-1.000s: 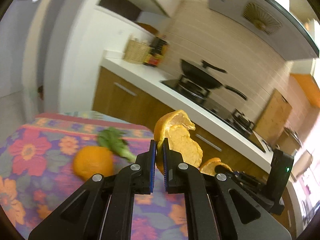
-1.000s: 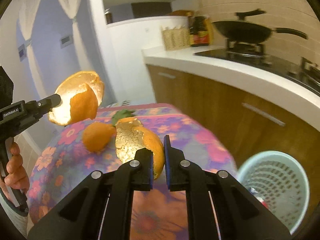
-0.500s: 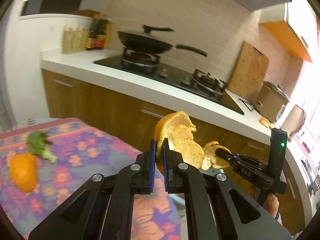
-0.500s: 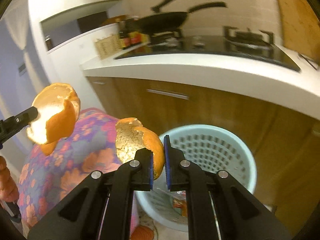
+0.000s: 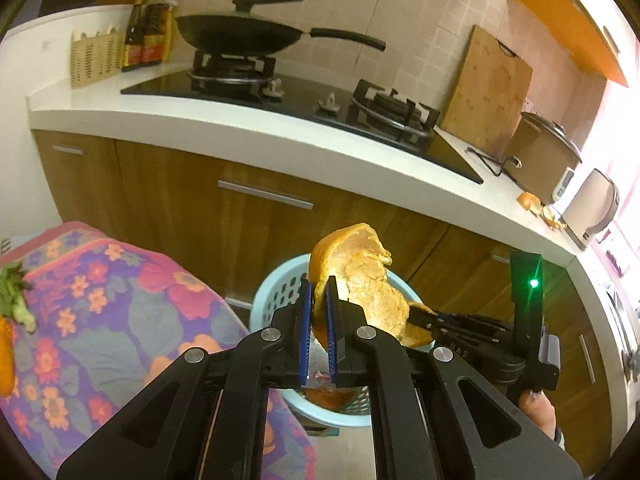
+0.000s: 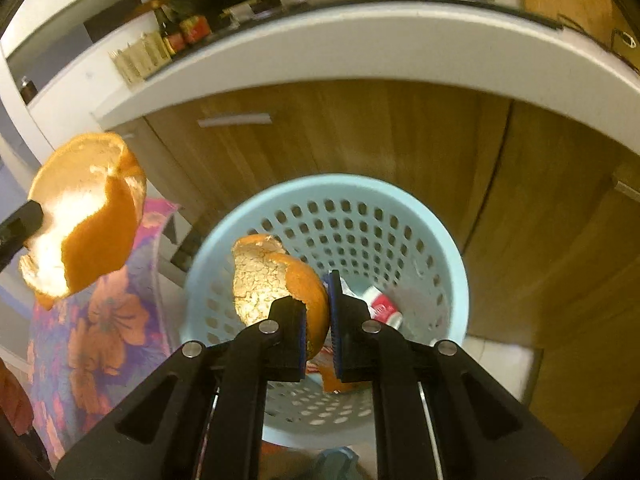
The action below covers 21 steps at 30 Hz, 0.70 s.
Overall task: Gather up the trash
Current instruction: 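Open the left tool dropping its peel while the right tool drops its peel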
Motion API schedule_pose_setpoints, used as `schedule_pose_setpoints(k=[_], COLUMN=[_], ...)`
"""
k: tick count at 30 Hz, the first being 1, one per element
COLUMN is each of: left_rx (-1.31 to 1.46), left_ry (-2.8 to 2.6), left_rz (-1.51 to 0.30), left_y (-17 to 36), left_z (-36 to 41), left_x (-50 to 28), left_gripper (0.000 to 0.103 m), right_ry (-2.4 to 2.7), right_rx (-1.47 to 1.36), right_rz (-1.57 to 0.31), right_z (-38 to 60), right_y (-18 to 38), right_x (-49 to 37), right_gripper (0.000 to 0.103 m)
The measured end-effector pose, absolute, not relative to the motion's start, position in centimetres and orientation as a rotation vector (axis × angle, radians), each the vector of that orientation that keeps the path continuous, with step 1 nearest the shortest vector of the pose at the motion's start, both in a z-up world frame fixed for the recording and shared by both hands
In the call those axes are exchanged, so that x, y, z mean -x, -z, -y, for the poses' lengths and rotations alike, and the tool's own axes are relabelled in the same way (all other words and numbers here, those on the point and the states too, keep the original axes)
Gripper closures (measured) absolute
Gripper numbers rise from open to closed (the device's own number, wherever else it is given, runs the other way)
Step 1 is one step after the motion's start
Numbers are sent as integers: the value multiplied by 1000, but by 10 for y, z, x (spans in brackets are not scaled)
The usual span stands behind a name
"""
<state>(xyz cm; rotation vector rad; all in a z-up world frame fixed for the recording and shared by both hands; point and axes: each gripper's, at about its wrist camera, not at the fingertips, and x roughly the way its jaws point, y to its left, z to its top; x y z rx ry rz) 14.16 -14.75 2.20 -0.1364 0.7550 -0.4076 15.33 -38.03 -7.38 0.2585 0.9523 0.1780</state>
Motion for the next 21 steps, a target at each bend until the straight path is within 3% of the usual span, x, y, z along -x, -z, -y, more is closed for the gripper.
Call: schedule_pose_setpoints(k=[2, 4, 6, 12, 14, 16, 21], left_rx=[145, 150, 151, 128, 103, 59, 65], left_ry=[414, 418, 416, 432, 441, 421, 410], left_rz=[-770, -782, -789, -841, -869, -864, -860], left_y=[-17, -13, -8, 11, 19, 24, 23], left_z=[152, 156, 160, 179, 186, 189, 173], left_x=[-146, -149, -151, -158, -158, -153, -145], left_gripper=[98, 98, 98, 95, 82, 62, 60], right_ry=[-183, -175, -168, -144, -140, -141, -157], right_rx=[-254, -271, -287, -340, -342, -345, -339], right_rz=[-983, -1002, -981, -929, -912, -899, -876], right_z=[382, 387, 392, 414, 418, 419, 414], right_y=[79, 83, 82, 68, 63, 59, 49], right_x=[-156, -156, -154, -149, -146, -144, -141], right_gripper=[85, 65, 60, 60, 60, 60, 60])
